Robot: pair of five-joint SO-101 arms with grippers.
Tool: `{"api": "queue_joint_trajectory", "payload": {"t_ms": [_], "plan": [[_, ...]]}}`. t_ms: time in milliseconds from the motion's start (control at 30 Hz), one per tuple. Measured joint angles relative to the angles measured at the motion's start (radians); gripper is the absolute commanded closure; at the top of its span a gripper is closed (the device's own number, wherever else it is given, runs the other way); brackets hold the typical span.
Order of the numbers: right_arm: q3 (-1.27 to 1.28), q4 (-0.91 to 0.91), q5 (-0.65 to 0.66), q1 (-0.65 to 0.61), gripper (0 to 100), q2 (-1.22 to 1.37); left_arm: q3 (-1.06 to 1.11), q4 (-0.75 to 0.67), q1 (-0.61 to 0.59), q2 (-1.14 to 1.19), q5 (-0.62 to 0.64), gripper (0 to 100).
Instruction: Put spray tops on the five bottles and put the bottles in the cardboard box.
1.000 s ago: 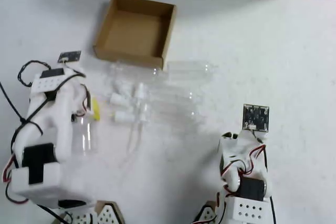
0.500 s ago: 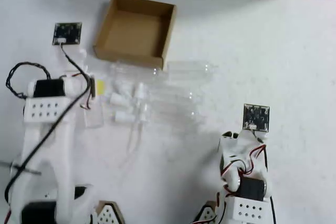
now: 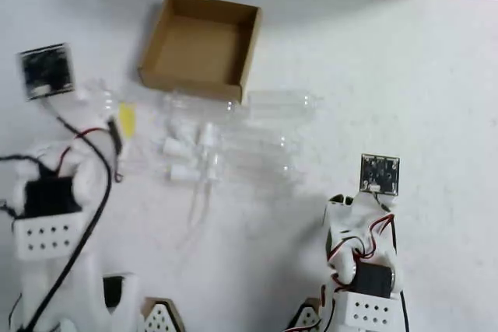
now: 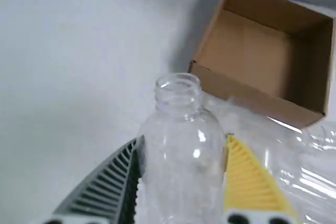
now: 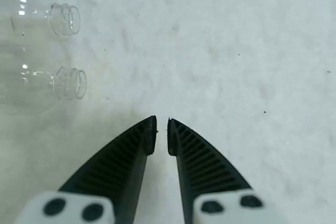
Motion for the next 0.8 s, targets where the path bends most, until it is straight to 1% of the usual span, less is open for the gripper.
{"api": "queue_joint_trajectory", "payload": {"t_ms": [100,200,267,333,400,500,600,700,800], "plan": [[0.000,0.000,0.000,0.000,98.0,0.000,0.077,-0.043,-0.086,-0.049,0.006,89],[-0.011,0.000,0.000,0.028,97.8,0.000,0.193,-0.109,-0.101,-0.066,0.009,89],[-0.026,-0.009,0.018,0.044,98.1,0.000,0.269,-0.190,-0.112,-0.066,0.009,89],[-0.029,-0.051,0.106,0.055,97.8,0.000,0.324,-0.264,-0.140,-0.066,0.017,89],[-0.029,-0.101,0.218,0.046,97.8,0.000,0.338,-0.299,-0.169,-0.066,0.066,89],[-0.069,-0.137,0.311,-0.041,98.2,0.000,0.338,-0.321,-0.241,-0.066,0.143,89],[-0.133,-0.141,0.385,-0.166,98.2,0.000,0.338,-0.325,-0.284,-0.066,0.161,89],[-0.219,-0.149,0.397,-0.287,98.2,0.038,0.338,-0.325,-0.295,-0.066,0.166,89],[-0.328,-0.150,0.394,-0.404,98.1,0.187,0.322,-0.325,-0.298,-0.026,0.169,89]]}}
